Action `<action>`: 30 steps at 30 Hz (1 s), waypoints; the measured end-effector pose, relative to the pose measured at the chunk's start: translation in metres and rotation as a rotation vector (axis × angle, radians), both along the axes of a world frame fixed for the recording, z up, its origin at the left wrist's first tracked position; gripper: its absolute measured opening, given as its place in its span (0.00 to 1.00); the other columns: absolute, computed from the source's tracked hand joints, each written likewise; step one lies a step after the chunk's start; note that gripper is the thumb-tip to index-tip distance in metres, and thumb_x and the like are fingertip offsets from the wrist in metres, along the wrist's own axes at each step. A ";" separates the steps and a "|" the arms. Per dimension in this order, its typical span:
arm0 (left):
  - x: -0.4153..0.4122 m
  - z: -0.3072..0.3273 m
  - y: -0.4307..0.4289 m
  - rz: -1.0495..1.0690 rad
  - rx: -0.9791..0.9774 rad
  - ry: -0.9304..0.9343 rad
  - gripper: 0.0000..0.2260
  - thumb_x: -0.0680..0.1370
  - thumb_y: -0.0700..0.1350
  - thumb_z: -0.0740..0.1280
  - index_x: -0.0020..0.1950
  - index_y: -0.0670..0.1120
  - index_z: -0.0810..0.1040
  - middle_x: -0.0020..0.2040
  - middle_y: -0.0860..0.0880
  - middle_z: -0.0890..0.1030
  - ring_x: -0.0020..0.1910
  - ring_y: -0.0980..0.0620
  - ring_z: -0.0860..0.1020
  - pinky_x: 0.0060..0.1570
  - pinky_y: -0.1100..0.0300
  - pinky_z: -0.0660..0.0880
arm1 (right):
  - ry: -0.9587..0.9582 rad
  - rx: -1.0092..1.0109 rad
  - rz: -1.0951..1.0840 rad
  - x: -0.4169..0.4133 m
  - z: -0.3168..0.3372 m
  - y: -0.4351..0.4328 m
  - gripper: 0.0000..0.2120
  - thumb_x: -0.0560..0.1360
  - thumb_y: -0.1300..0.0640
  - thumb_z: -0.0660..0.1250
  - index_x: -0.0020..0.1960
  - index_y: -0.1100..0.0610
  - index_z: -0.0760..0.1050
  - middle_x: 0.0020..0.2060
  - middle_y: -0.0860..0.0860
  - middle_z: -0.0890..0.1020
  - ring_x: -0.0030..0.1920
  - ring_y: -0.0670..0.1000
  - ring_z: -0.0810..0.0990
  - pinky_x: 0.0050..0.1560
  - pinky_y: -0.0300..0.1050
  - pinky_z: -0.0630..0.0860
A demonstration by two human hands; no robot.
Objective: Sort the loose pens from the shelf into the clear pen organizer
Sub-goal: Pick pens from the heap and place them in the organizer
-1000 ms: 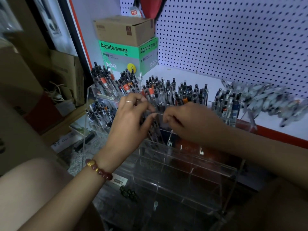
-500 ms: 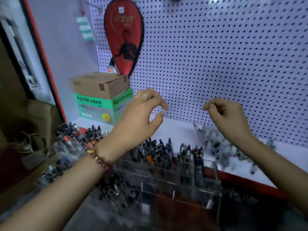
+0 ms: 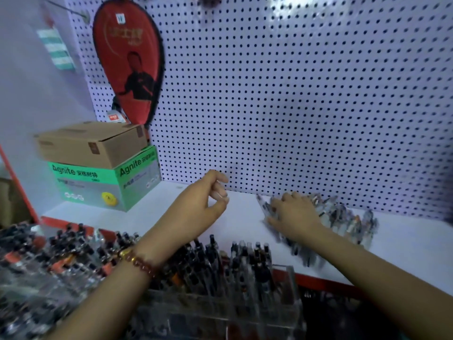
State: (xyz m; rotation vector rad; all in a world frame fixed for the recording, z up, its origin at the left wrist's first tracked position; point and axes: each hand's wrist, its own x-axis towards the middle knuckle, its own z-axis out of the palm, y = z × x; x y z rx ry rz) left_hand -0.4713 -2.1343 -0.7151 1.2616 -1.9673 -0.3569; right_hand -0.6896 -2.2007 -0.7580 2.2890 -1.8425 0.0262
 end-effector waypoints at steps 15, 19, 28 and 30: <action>0.001 -0.003 0.002 -0.102 0.108 0.098 0.13 0.81 0.48 0.61 0.62 0.62 0.68 0.49 0.54 0.77 0.46 0.56 0.79 0.50 0.58 0.76 | -0.771 -0.493 0.006 0.007 0.057 0.015 0.13 0.82 0.56 0.55 0.48 0.57 0.78 0.27 0.50 0.74 0.24 0.48 0.66 0.40 0.42 0.66; -0.001 -0.001 0.007 -0.154 0.080 0.163 0.22 0.82 0.51 0.57 0.68 0.74 0.53 0.57 0.55 0.75 0.49 0.61 0.79 0.55 0.57 0.74 | -1.193 -0.193 0.075 0.023 0.074 0.042 0.14 0.81 0.57 0.58 0.41 0.57 0.79 0.36 0.53 0.81 0.24 0.54 0.66 0.32 0.47 0.68; 0.001 -0.001 0.003 -0.031 -0.119 0.234 0.08 0.83 0.46 0.56 0.60 0.55 0.70 0.57 0.53 0.74 0.56 0.61 0.73 0.58 0.60 0.73 | -1.185 0.354 0.395 0.042 0.056 0.037 0.08 0.78 0.56 0.64 0.47 0.57 0.82 0.41 0.48 0.85 0.41 0.38 0.80 0.44 0.29 0.74; 0.002 -0.001 0.002 0.012 -0.131 0.281 0.10 0.83 0.41 0.54 0.51 0.54 0.71 0.50 0.49 0.75 0.46 0.59 0.76 0.47 0.61 0.76 | -0.876 0.146 0.250 0.033 0.036 0.015 0.08 0.78 0.56 0.65 0.45 0.57 0.82 0.41 0.48 0.84 0.43 0.46 0.82 0.49 0.40 0.77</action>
